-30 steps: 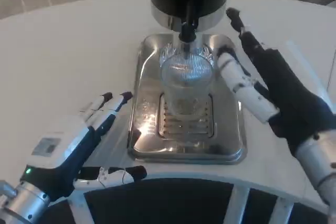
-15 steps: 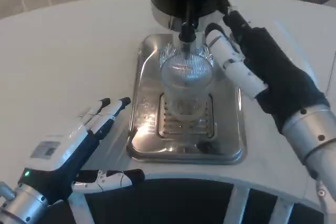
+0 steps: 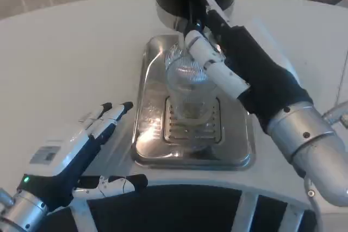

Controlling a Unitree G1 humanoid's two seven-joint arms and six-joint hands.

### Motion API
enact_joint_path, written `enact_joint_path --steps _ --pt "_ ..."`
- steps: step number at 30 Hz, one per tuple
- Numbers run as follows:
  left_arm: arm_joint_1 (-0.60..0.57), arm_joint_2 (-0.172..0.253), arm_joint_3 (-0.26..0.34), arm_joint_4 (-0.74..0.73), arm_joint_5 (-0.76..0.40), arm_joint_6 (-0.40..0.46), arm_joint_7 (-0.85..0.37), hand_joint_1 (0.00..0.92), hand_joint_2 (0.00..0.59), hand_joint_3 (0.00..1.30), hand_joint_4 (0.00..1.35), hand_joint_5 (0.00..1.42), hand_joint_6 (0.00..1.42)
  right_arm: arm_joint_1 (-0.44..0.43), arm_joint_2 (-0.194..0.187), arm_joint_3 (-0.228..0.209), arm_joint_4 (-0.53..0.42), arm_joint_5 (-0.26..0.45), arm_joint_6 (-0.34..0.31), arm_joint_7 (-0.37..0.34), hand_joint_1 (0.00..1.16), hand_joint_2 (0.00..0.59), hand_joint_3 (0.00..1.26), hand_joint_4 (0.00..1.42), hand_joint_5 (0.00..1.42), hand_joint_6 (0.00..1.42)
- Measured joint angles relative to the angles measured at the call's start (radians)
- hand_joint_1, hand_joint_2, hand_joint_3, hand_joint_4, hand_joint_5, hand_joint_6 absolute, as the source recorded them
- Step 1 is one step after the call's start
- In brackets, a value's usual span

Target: Grasp the cup under the faucet to collect the drink, then remove the cup.

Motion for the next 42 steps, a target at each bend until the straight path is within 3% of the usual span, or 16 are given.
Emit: enact_joint_path --steps 9,25,35,42 --pt "0.005 0.0 0.001 0.006 -0.026 0.001 -0.01 0.14 0.068 0.07 0.0 0.0 0.07 -0.027 -0.03 0.022 0.054 0.044 0.0 -0.047 0.09 0.586 0.0 0.0 0.0 0.0" --pt "0.005 0.001 0.012 0.014 -0.028 0.001 -0.011 0.127 0.07 0.08 0.0 0.01 0.08 -0.115 -0.107 0.088 0.137 0.065 0.001 -0.043 0.02 0.561 0.0 0.0 0.0 0.0" --pt "0.005 0.001 0.026 0.027 -0.029 0.001 -0.011 0.128 0.072 0.08 0.0 0.01 0.08 -0.155 -0.185 0.155 0.145 0.046 0.002 -0.016 0.0 0.538 0.0 0.0 0.0 0.0" --pt "0.005 0.001 0.028 0.029 -0.029 0.001 -0.011 0.127 0.07 0.08 0.0 0.02 0.09 -0.167 -0.205 0.194 0.146 0.016 0.005 -0.014 0.0 0.536 0.0 0.0 0.0 0.0"
